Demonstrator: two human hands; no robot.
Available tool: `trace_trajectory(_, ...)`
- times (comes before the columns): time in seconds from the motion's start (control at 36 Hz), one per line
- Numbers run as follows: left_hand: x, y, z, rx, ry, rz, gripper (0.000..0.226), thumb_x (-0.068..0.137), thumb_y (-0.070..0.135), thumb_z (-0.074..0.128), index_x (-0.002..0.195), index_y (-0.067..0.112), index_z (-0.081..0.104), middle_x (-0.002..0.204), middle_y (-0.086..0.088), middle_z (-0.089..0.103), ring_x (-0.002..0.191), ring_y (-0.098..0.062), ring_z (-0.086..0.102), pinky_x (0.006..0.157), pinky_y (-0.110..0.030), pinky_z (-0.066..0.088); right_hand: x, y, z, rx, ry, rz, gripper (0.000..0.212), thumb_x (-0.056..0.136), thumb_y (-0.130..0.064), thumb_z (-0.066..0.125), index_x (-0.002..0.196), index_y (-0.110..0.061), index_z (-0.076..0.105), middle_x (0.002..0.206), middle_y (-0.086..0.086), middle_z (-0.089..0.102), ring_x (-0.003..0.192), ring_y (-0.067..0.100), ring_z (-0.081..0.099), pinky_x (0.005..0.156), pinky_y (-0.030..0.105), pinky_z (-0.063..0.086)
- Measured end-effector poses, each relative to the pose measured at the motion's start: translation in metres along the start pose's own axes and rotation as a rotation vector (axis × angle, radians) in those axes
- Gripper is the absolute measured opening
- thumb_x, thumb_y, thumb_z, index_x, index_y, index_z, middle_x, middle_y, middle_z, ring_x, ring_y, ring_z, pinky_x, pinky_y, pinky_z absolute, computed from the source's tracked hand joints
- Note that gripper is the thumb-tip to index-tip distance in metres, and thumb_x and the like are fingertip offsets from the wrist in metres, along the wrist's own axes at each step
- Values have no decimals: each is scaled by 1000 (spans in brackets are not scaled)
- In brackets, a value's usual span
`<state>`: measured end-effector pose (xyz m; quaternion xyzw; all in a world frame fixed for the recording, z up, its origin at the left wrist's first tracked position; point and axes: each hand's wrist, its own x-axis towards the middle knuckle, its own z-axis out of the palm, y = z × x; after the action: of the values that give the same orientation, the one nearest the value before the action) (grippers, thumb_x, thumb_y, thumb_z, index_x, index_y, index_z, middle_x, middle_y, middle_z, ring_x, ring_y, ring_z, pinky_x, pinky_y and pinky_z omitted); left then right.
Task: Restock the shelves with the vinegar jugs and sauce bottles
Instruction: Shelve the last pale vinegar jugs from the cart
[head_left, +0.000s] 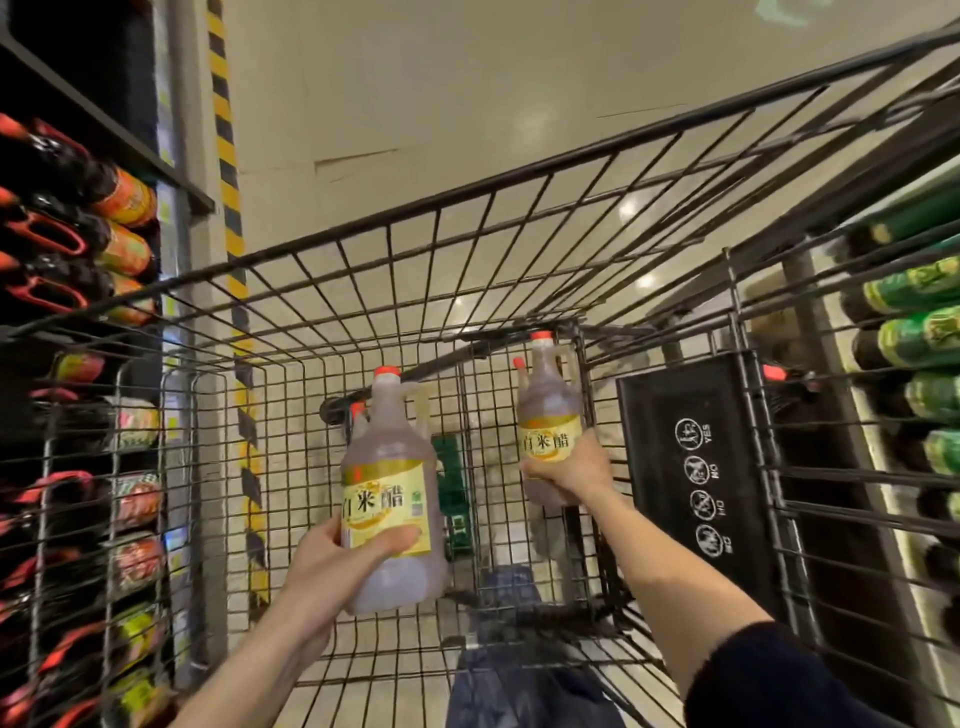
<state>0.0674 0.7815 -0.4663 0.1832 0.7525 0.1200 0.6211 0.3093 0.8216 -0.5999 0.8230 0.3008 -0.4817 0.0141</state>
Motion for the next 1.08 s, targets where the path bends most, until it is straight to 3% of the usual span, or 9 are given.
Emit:
trace_trajectory(0.19, -4, -3, -1, -50, 11, 19, 25, 72, 11, 77, 91, 12, 61, 61, 4, 72, 58, -8, 67, 54, -24, 47, -2, -1, -1, 77, 11, 52, 85, 54, -35, 90, 122, -7, 46, 116, 9, 58, 110, 26, 57, 88, 35, 49)
trace_trajectory(0.33, -18, -1, -4, -60, -20, 15, 67, 39, 27, 92, 97, 10, 64, 75, -2, 75, 66, -15, 71, 57, -26, 49, -11, 4, 4, 275, -17, 115, 74, 53, -31, 91, 113, -9, 54, 109, 8, 64, 99, 24, 63, 87, 37, 53)
trace_trajectory(0.44, -32, 1, -6, -72, 5, 30, 79, 26, 37, 88, 97, 11, 65, 79, -3, 76, 68, -15, 71, 58, -26, 50, -26, 5, 5, 415, -87, 113, 64, 55, -22, 90, 108, -9, 56, 100, 5, 64, 91, 20, 61, 82, 32, 52)
trace_trajectory(0.58, -56, 2, -8, -120, 12, 67, 65, 47, 26, 83, 105, 7, 62, 91, -10, 73, 82, -25, 69, 63, -31, 50, -53, 0, 0, 534, -167, 106, 70, 47, -20, 92, 107, -10, 56, 98, 8, 67, 86, 21, 66, 76, 35, 57)
trace_trajectory(0.64, -68, 3, -9, -118, 17, 83, 72, 37, 27, 91, 101, 10, 63, 88, -9, 74, 80, -24, 70, 62, -30, 50, -66, -2, -5, 540, -185, 74, 68, 45, -21, 92, 103, -12, 58, 98, 7, 68, 87, 21, 67, 79, 37, 57)
trace_trajectory(0.78, -101, 3, -10, -169, 49, 129, 60, 49, 24, 86, 102, 9, 61, 88, -9, 73, 74, -24, 70, 49, -27, 51, -106, -7, -26, 549, -211, -48, 46, 53, -16, 91, 86, -17, 60, 88, 4, 69, 85, 20, 68, 78, 34, 58)
trace_trajectory(0.83, -116, 4, -10, -202, 67, 156, 63, 46, 28, 85, 101, 10, 60, 90, -12, 73, 75, -27, 69, 45, -28, 52, -126, -9, -38, 531, -226, -107, 51, 51, -18, 91, 93, -16, 62, 89, 3, 69, 87, 20, 68, 80, 38, 58)
trace_trajectory(0.92, -138, 1, -11, -245, 102, 212, 81, 31, 35, 92, 102, 11, 59, 88, -11, 73, 72, -25, 70, 48, -31, 55, -155, -13, -54, 535, -245, -190, 57, 52, -14, 91, 100, -12, 63, 92, 6, 71, 83, 20, 69, 71, 34, 59)
trace_trajectory(1.08, -196, -6, -6, -361, 181, 359, 58, 59, 16, 81, 110, -1, 59, 89, -14, 71, 63, -21, 69, 41, -25, 51, -228, -18, -98, 507, -273, -424, 46, 59, -12, 88, 93, -20, 58, 87, -2, 67, 76, 11, 64, 54, 21, 53)
